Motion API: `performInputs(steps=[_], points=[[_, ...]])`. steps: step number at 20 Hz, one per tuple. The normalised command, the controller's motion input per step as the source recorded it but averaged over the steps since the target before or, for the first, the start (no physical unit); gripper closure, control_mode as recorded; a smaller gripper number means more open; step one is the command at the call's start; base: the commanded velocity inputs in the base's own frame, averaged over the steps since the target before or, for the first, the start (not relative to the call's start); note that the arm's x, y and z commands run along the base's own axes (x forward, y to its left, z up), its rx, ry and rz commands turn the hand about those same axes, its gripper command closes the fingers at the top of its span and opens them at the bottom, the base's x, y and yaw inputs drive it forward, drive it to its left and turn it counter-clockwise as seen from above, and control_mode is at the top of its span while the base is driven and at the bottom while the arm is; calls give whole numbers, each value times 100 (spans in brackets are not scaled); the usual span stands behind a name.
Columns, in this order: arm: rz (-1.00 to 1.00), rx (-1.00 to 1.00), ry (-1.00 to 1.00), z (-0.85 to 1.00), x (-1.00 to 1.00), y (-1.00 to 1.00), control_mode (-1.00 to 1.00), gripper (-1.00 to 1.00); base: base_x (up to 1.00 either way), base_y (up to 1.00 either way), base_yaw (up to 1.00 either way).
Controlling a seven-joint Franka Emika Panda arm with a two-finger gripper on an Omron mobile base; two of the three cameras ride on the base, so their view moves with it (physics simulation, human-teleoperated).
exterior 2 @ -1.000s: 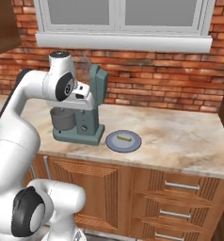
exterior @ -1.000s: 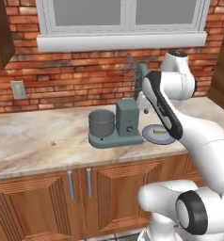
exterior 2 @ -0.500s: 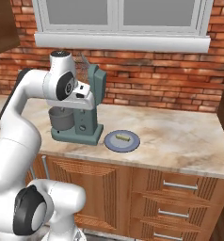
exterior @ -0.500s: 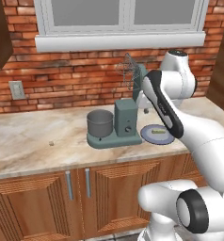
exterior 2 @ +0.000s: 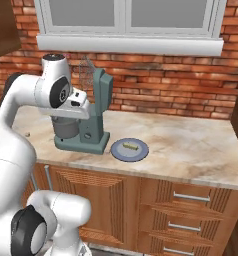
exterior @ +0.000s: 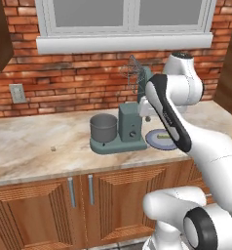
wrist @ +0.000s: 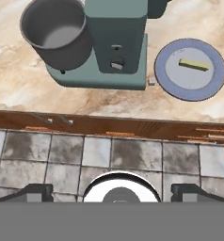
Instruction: Add butter and sugar cubes to the stand mixer bowl and then turn on the stand mixer to begin making frosting.
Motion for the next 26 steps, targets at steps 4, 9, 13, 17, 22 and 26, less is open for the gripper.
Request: performInputs(steps=[4, 9, 13, 17, 22, 26], points=[[6, -3, 0, 0, -52, 96, -100, -100, 0, 0, 0], [6, -5, 0, 0, -33, 100, -100, -100, 0, 0, 0], [5, -4, 5, 0, -4, 100, -100, -100, 0, 0, 0], [5, -2, 8, -6, 0, 94, -100, -100, 0, 0, 0], [3, 0, 2, -20, 10, 76, -100, -100, 0, 0, 0], [1, 0, 2, -31, 27, 67, -100, -100, 0, 0, 0]])
